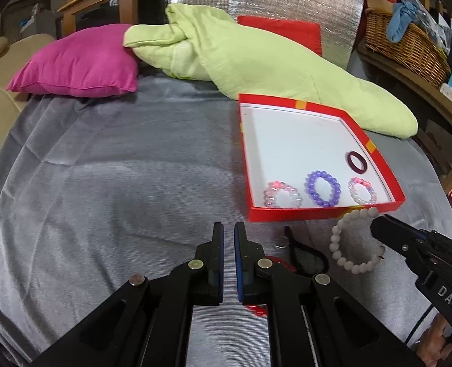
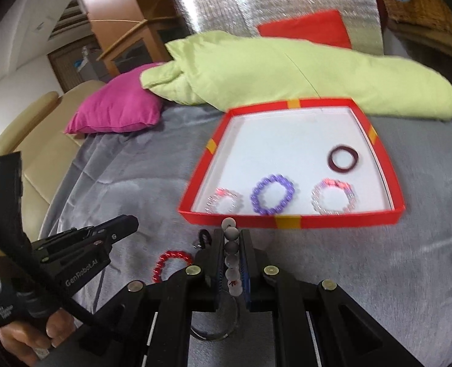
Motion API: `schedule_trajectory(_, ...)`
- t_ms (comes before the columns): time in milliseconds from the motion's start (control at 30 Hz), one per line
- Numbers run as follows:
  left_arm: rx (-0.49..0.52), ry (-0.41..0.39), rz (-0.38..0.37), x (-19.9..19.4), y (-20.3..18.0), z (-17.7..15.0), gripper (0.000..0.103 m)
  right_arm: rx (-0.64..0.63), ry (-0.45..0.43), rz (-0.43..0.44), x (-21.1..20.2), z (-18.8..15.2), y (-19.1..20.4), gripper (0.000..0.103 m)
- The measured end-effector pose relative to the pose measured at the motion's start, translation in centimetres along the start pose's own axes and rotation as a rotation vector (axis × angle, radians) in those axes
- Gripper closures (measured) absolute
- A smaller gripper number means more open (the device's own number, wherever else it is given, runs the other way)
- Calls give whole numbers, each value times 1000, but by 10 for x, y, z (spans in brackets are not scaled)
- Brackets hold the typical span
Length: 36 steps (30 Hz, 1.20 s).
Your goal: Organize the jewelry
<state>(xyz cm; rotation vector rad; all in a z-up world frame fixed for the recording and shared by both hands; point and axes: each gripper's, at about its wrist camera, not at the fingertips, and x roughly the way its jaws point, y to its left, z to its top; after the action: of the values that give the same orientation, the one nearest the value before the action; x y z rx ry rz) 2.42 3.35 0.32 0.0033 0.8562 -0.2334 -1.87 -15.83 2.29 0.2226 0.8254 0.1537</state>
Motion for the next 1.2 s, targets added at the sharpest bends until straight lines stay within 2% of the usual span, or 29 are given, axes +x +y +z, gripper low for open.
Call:
schedule_trajectory(400, -111, -41, 28, -5, 37, 10, 96, -123, -113, 80, -19, 1, 21, 92)
schedule_trajectory(767, -139, -152, 102, 2, 50, 30, 96, -61, -185, 110, -40, 14, -5, 92)
schedule_trajectory(1033, -114, -242, 0, -1, 21, 44, 96, 27, -221, 98, -44, 32, -37, 92)
schedule_trajectory(1200, -89, -239, -73, 6, -2, 50, 96, 66, -214, 96, -34, 48, -51, 92)
